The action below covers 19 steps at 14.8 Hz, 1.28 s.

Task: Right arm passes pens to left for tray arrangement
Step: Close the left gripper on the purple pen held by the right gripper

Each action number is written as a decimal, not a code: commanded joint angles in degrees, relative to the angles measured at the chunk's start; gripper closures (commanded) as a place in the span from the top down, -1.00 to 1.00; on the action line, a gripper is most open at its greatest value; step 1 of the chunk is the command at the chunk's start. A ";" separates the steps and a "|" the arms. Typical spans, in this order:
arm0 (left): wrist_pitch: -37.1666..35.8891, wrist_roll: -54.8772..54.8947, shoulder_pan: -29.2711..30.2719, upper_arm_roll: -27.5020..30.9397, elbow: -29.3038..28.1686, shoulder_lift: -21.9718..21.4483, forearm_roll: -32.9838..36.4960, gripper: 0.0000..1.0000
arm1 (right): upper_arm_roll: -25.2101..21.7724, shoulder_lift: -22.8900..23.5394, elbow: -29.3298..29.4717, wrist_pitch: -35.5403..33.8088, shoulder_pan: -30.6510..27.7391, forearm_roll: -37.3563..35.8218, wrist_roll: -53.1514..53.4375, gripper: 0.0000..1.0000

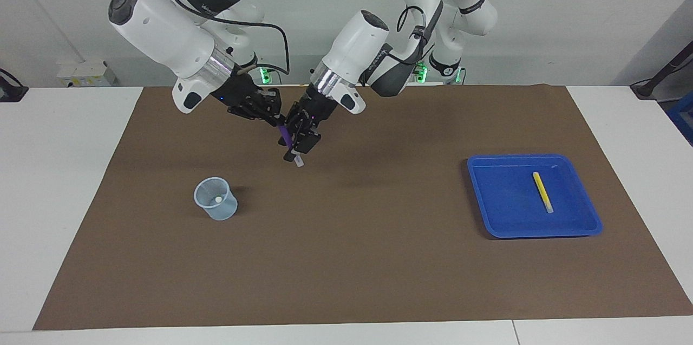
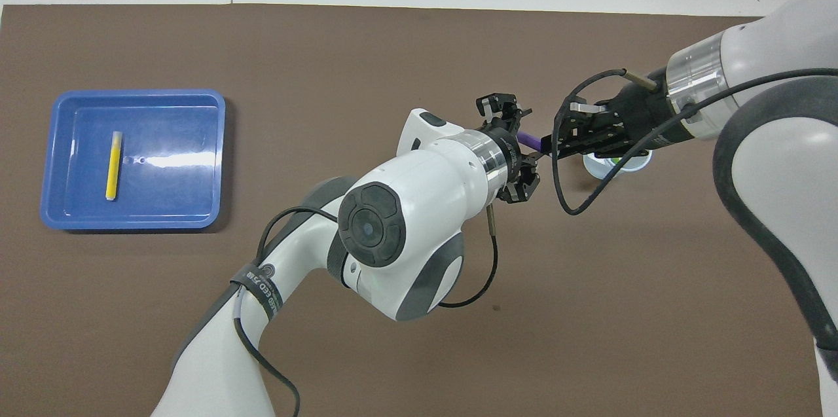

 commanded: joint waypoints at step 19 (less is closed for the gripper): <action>-9.07 3.90 2.03 -0.58 1.83 -2.29 0.79 -0.74 | 0.20 -0.13 -0.55 1.11 -0.28 1.37 0.18 -0.92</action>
